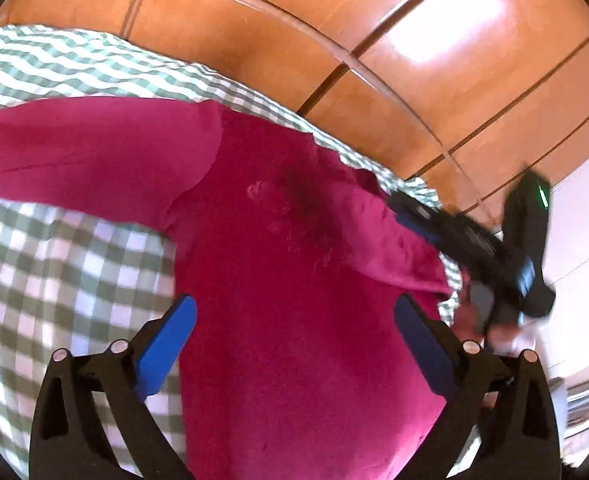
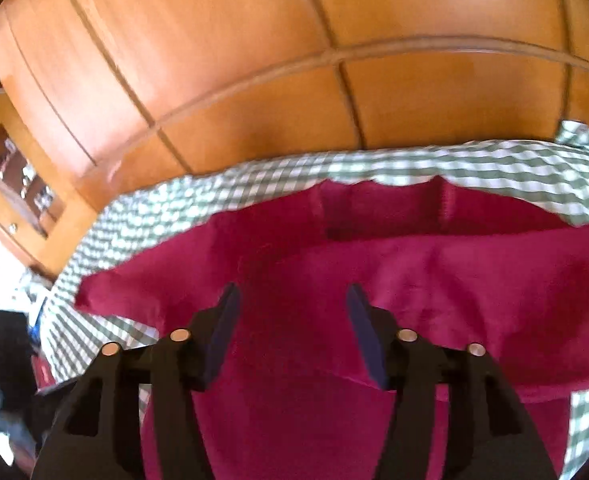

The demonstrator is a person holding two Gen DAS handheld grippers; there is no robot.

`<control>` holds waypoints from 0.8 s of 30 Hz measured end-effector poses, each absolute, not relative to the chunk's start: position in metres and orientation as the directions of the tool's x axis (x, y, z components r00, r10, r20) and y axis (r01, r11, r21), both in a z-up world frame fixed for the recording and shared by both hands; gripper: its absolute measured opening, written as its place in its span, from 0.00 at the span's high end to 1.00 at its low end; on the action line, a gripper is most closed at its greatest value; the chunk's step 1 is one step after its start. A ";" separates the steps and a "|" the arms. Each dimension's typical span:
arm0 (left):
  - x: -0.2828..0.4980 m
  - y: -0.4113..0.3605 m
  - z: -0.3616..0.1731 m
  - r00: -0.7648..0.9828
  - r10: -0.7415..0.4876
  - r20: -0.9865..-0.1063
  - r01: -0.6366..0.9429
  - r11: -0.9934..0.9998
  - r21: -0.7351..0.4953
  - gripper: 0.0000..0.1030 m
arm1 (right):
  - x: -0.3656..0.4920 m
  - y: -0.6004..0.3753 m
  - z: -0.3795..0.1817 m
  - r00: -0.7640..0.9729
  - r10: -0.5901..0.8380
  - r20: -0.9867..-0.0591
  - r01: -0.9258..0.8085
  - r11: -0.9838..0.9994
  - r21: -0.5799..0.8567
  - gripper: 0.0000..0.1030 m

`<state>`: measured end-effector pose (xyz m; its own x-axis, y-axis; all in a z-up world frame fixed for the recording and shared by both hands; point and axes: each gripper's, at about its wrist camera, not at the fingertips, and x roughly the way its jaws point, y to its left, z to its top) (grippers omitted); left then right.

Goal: Fold small clothes

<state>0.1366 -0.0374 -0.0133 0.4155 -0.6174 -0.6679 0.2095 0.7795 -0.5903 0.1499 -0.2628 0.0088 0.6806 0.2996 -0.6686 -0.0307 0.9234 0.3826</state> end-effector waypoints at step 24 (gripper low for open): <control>0.241 -0.123 -0.023 0.407 -0.613 -0.677 0.288 0.790 -0.542 0.90 | 0.042 -0.452 -0.041 0.709 -0.013 -0.705 0.459 0.767 0.448 0.71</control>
<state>0.2409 -0.1225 -0.0228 0.4075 -0.6132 -0.6767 0.2879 0.7895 -0.5420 0.0416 -0.4520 -0.0413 0.7091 -0.0133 -0.7050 0.4594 0.7673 0.4475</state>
